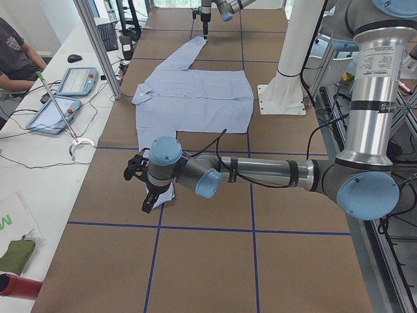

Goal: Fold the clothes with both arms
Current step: 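Lower the right gripper onto the sleeve cuff nearest it and grasp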

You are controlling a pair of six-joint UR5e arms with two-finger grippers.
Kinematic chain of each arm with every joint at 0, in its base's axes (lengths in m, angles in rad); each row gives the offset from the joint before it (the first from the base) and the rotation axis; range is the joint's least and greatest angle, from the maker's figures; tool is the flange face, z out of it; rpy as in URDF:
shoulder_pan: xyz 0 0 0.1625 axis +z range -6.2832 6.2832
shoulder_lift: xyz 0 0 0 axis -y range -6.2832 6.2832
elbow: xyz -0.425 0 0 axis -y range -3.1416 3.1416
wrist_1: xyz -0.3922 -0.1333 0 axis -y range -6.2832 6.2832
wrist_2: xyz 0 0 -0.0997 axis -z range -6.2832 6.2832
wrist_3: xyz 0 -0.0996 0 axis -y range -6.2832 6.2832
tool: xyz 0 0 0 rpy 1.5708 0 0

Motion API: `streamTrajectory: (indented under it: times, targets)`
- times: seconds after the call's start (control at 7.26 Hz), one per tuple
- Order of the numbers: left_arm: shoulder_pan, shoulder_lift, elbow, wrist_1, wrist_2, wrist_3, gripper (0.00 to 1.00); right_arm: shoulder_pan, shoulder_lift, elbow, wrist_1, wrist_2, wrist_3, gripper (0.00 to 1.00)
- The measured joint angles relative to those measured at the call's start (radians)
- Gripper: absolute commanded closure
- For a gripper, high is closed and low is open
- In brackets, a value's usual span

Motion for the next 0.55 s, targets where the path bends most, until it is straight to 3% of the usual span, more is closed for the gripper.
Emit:
streamTrajectory:
  times: [0.14, 0.41, 0.55]
  targets:
    - [0.0, 0.0, 0.001, 0.0, 0.0, 0.0, 0.0, -0.001, -0.001, -0.001, -0.004, 0.002, 0.001, 0.26]
    - [0.0, 0.0, 0.001, 0.0, 0.0, 0.0, 0.0, -0.001, -0.004, -0.003, -0.019, 0.001, 0.003, 0.27]
    - [0.0, 0.0, 0.001, 0.0, 0.0, 0.0, 0.0, -0.001, -0.008, -0.003, -0.024, -0.001, 0.003, 0.32]
